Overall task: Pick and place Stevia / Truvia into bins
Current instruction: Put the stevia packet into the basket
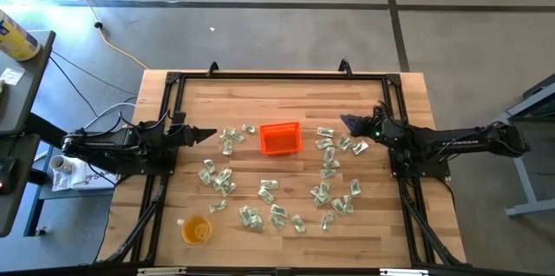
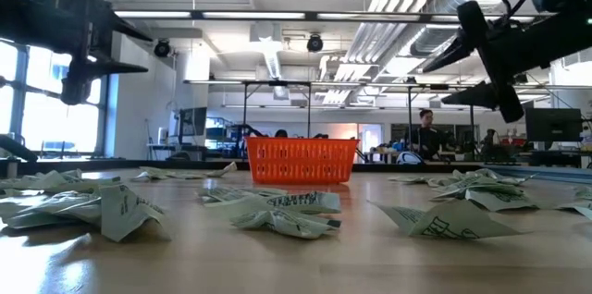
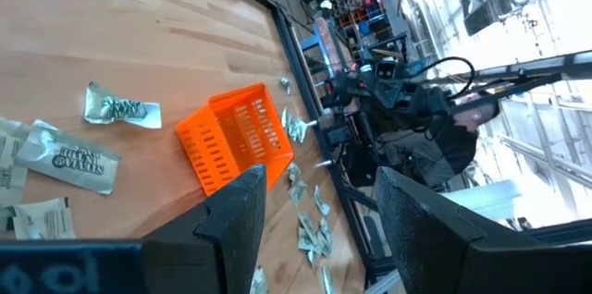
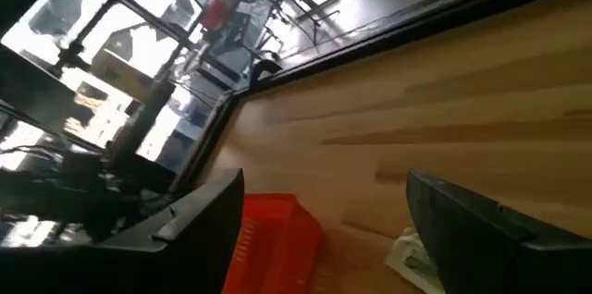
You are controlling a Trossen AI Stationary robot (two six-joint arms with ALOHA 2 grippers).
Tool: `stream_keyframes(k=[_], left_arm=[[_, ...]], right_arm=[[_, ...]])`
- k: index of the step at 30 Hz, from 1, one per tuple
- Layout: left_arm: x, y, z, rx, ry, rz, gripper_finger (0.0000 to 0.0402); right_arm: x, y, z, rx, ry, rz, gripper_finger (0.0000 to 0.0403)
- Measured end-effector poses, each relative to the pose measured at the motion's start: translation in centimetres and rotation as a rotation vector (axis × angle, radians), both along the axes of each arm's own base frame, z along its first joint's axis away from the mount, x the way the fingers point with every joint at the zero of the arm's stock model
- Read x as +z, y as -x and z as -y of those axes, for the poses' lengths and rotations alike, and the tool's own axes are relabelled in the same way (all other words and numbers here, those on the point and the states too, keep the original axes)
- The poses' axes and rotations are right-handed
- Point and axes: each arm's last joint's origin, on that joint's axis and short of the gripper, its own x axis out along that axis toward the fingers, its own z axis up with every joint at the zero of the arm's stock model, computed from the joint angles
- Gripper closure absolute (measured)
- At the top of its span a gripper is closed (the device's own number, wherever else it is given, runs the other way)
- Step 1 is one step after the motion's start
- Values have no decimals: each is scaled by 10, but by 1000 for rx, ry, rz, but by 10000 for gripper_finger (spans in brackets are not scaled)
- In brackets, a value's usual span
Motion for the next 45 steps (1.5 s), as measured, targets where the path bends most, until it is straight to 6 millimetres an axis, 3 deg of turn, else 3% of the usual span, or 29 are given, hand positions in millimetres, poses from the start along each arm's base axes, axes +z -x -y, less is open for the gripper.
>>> stream_keyframes(k=[10,22,31,37,45], left_arm=[[0,1,-2,58,-18,-3,163],[-1,1,-2,69,-17,-10,163],[-1,1,-2,70,-13,-8,163],[-1,1,-2,69,-13,-9,163],[-2,1,-2,70,-16,-24,163]], right_arm=[[32,4,19,26,14,-739,111],[-5,-28,75,87,-345,-1162,111],[-20,-50,115,293,-362,-1367,111],[-40,-37,124,403,-463,-1454,111],[-48,-25,134,473,-468,-1392,116]])
